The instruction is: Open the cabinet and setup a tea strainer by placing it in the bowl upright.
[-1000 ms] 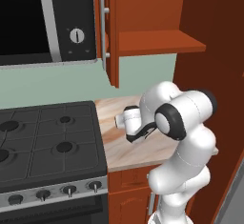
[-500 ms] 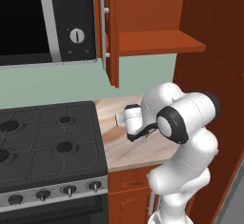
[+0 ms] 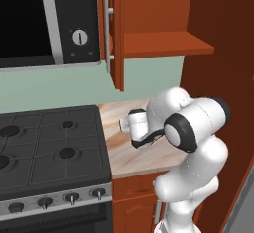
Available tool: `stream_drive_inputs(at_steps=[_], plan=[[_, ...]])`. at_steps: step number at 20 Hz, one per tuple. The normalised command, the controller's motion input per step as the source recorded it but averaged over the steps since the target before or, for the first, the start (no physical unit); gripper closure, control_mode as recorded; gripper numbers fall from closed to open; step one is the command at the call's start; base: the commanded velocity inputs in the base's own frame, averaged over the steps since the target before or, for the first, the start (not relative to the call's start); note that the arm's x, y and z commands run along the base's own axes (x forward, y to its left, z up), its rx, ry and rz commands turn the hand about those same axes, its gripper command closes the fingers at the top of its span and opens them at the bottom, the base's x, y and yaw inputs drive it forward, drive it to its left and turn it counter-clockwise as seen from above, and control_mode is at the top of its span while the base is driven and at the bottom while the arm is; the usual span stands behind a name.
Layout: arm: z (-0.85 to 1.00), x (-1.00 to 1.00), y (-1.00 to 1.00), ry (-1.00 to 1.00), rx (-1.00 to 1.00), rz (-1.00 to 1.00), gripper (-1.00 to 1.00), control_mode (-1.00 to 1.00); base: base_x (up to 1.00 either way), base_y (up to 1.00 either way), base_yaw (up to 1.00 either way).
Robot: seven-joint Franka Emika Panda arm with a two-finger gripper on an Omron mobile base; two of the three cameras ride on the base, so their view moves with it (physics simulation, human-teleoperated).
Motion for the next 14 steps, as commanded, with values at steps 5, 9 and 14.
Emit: stream_drive_inputs(at_steps=[5,9,14], plan=[[0.00,-0.20,0.21,0.05,0.02,0.00,-1.00,-1.00,0.00,0.00,0.00],[0.00,-0.13,0.28,0.02,0.12,0.00,-1.00,-1.00,0.00,0.00,0.00],[0.00,-0.19,0.18,0.00,0.21,0.00,-1.00,-1.00,0.00,0.00,0.00]])
